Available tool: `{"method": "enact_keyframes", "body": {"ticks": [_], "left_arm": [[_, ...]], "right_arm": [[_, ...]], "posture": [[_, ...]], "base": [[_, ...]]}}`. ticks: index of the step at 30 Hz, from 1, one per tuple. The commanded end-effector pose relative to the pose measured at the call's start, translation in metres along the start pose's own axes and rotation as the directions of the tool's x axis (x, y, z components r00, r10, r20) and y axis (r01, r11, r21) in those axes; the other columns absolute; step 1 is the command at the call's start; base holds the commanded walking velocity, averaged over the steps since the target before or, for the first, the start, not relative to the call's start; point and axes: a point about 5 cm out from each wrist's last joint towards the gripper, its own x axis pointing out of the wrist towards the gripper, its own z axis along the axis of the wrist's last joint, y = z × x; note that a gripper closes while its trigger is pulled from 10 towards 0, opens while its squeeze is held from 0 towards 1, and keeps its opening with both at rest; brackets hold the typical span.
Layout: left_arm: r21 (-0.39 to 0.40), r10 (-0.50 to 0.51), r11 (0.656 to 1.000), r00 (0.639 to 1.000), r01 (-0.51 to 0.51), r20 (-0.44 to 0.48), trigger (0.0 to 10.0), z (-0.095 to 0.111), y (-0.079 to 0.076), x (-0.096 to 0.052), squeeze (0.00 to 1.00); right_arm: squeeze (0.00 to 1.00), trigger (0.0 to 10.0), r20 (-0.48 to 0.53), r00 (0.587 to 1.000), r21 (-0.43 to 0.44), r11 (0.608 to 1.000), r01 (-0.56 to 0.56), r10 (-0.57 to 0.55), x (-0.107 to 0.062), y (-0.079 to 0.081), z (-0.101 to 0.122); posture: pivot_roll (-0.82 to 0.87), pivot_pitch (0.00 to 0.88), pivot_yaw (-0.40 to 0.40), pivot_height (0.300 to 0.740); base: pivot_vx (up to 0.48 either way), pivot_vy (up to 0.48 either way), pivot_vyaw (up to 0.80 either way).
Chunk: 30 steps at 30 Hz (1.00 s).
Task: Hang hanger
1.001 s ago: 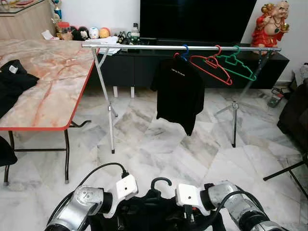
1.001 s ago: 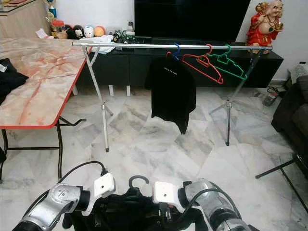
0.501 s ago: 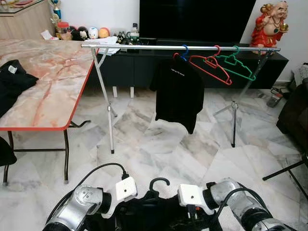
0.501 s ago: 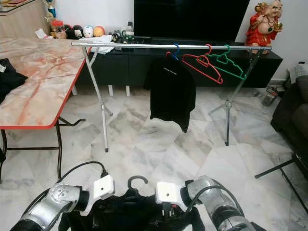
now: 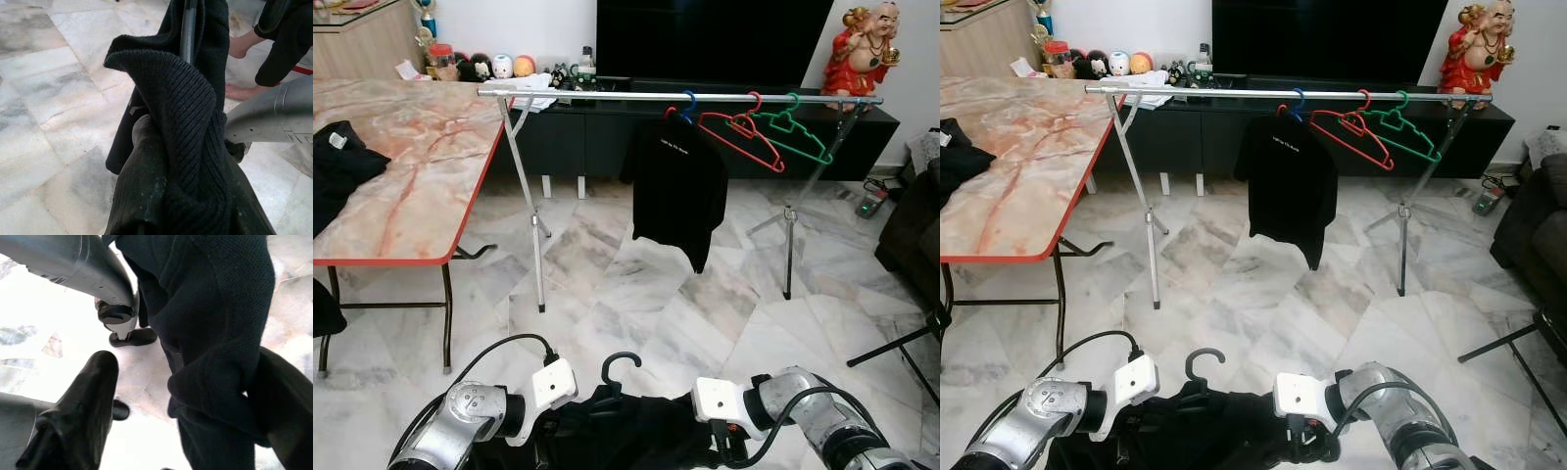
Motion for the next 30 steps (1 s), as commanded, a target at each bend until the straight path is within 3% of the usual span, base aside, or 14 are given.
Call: {"method": "enact_keyframes", "body": {"ticks": [1, 3, 4, 6, 8, 15, 19, 21, 22, 23, 26, 27, 29, 30], "left_arm": [[-0.007, 0.068, 0.998, 0.997, -0.068, 0.025, 0.0, 0.000, 0.006, -0.006, 0.00], [-0.022, 0.093, 0.996, 0.995, -0.092, 0.026, 0.0, -0.004, 0.006, -0.007, 0.00], [-0.033, 0.110, 0.993, 0.993, -0.109, 0.030, 0.0, -0.006, 0.006, -0.007, 0.00], [-0.040, 0.178, 0.983, 0.984, -0.177, 0.026, 0.0, -0.011, 0.007, -0.007, 0.00], [-0.045, 0.222, 0.974, 0.975, -0.221, 0.018, 8.9, -0.015, 0.008, -0.008, 0.00], [-0.078, 0.267, 0.961, 0.964, -0.265, 0.009, 10.0, -0.025, 0.001, -0.006, 0.00], [-0.102, 0.366, 0.926, 0.930, -0.363, 0.015, 10.0, -0.026, 0.007, -0.006, 0.00], [-0.110, 0.442, 0.892, 0.897, -0.438, 0.020, 10.0, -0.026, 0.012, -0.006, 0.00], [-0.142, 0.502, 0.858, 0.865, -0.495, 0.019, 10.0, -0.026, 0.015, -0.006, 0.00], [-0.179, 0.597, 0.789, 0.802, -0.588, -0.002, 10.0, -0.028, 0.019, -0.007, 0.00], [-0.218, 0.706, 0.691, 0.709, -0.689, -0.004, 10.0, -0.031, 0.022, -0.011, 0.00], [-0.218, 0.706, 0.691, 0.709, -0.689, -0.004, 10.0, -0.031, 0.022, -0.011, 0.00], [-0.297, 0.765, 0.615, 0.644, -0.730, 0.001, 10.0, -0.035, 0.021, -0.015, 0.00], [-0.304, 0.771, 0.606, 0.636, -0.735, 0.000, 10.0, -0.035, 0.020, -0.016, 0.00]], "right_arm": [[1.00, 10.0, -0.014, 0.999, 0.019, 0.999, 0.049, -0.048, -0.007, -0.003, -0.005], [0.89, 10.0, -0.011, 0.994, 0.008, 0.994, 0.112, -0.112, -0.009, -0.008, -0.004], [0.00, 10.0, -0.005, 0.987, 0.017, 0.986, 0.163, -0.163, -0.011, -0.012, -0.002], [0.00, 10.0, 0.024, 0.958, 0.054, 0.957, 0.285, -0.287, -0.017, -0.024, 0.003], [0.00, 10.0, 0.060, 0.935, 0.090, 0.935, 0.344, -0.350, -0.020, -0.030, 0.007], [0.00, 10.0, 0.130, 0.854, 0.196, 0.858, 0.475, -0.503, -0.019, -0.035, 0.010], [0.00, 10.0, 0.071, 0.768, 0.328, 0.742, 0.584, -0.636, -0.021, -0.035, -0.003], [0.00, 10.0, -0.008, 0.697, 0.420, 0.631, 0.653, -0.717, -0.021, -0.034, -0.014], [0.00, 10.0, -0.080, 0.647, 0.508, 0.528, 0.681, -0.758, -0.018, -0.028, -0.025], [0.00, 10.0, -0.214, 0.579, 0.630, 0.342, 0.697, -0.786, -0.009, -0.014, -0.044], [0.00, 10.0, -0.368, 0.542, 0.746, 0.108, 0.657, -0.755, 0.010, 0.017, -0.068], [0.00, 10.0, -0.368, 0.542, 0.746, 0.108, 0.657, -0.755, 0.010, 0.017, -0.068], [0.00, 10.0, -0.535, 0.523, 0.760, -0.107, 0.641, -0.663, 0.030, 0.058, -0.089], [0.00, 10.0, -0.560, 0.523, 0.758, -0.142, 0.637, -0.643, 0.033, 0.065, -0.092]], "posture": [[0.07, 0.050, -0.071, 0.740], [0.07, 0.051, -0.070, 0.740], [0.07, 0.050, -0.066, 0.740], [0.07, 0.050, -0.062, 0.740], [0.07, 0.050, -0.057, 0.740], [0.07, 0.049, -0.041, 0.740], [0.07, 0.048, -0.043, 0.740], [0.06, 0.046, -0.043, 0.740], [0.06, 0.044, -0.042, 0.740], [0.06, 0.041, -0.036, 0.740], [0.07, 0.038, -0.029, 0.740], [0.07, 0.038, -0.029, 0.740], [0.07, 0.030, -0.021, 0.740], [0.07, 0.029, -0.020, 0.740]], "base": [[0.000, 0.000, 0.00], [0.000, 0.000, 0.00], [0.000, 0.000, 0.00], [0.000, 0.000, 0.00], [0.000, 0.000, 0.00], [0.000, 0.000, 0.00], [0.000, 0.000, 0.00], [0.000, 0.000, 0.00], [0.000, 0.000, 0.00], [0.000, 0.000, 0.00], [0.000, 0.000, 0.00], [0.000, 0.000, 0.00], [0.000, 0.000, 0.00], [0.000, 0.000, 0.00]]}}
